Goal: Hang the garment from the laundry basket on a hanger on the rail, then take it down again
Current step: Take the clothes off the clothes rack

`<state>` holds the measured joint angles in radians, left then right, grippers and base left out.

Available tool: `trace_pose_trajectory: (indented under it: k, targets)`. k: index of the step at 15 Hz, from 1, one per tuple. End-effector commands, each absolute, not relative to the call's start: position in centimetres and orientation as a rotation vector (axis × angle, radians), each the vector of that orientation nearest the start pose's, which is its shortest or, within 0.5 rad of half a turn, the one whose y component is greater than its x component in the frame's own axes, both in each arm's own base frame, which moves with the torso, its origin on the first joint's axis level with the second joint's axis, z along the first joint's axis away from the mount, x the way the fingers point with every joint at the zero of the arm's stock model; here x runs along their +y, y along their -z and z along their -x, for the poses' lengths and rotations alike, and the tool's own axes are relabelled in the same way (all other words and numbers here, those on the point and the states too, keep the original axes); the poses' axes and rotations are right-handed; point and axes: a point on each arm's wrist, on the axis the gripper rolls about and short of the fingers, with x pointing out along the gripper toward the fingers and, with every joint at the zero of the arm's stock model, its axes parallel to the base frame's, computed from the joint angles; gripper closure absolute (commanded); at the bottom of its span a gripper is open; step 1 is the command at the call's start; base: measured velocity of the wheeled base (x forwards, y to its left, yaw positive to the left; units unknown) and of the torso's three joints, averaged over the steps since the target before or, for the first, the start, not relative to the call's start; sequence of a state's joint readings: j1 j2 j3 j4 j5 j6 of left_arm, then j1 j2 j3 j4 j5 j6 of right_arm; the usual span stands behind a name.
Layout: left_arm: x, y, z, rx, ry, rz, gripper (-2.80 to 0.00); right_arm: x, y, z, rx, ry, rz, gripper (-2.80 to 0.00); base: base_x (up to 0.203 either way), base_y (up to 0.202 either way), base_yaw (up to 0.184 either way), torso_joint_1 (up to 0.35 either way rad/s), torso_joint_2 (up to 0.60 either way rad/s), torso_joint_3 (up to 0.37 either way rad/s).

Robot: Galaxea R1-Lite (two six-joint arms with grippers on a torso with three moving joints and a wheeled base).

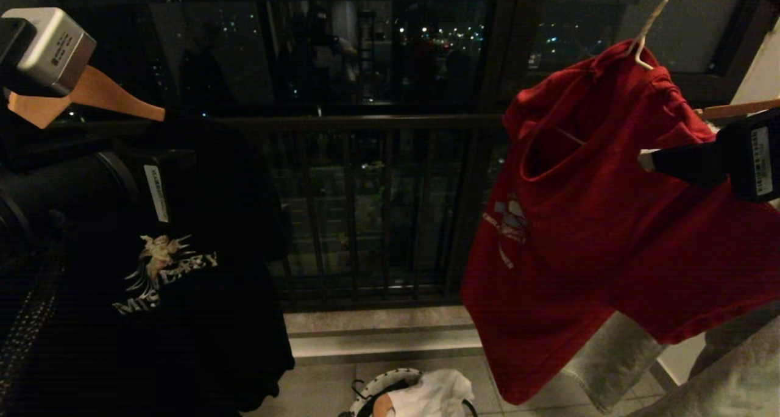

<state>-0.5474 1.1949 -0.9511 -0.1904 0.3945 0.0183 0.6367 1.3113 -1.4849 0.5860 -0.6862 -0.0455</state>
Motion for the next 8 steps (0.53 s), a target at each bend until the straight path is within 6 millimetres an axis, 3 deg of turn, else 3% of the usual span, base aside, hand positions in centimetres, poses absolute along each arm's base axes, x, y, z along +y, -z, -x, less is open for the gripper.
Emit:
trace_pose_trajectory:
  k: [1,5,8]
  targets:
    - [-8.5,-30.5,-15.7,0.045,0.151,-0.041,0.00,8.8,-35.4,-15.1,0.345,0.011,0.288,-2.80,0.000,0.000,0.000,0.000,0.00,0.000]
    - [-8.6,-30.5,-15.7,0.047,0.151,-0.042,0.00,7.3,-34.9,-18.2,0.406,-0.001,0.234,-2.80,0.000,0.000,0.000,0.000,0.00,0.000]
    - [-8.7,-30.3,-15.9,0.056,0.151,-0.046,0.00,7.3,-34.9,-18.4,0.412,-0.017,0.228,-2.80,0.000,0.000,0.000,0.000,0.00,0.000]
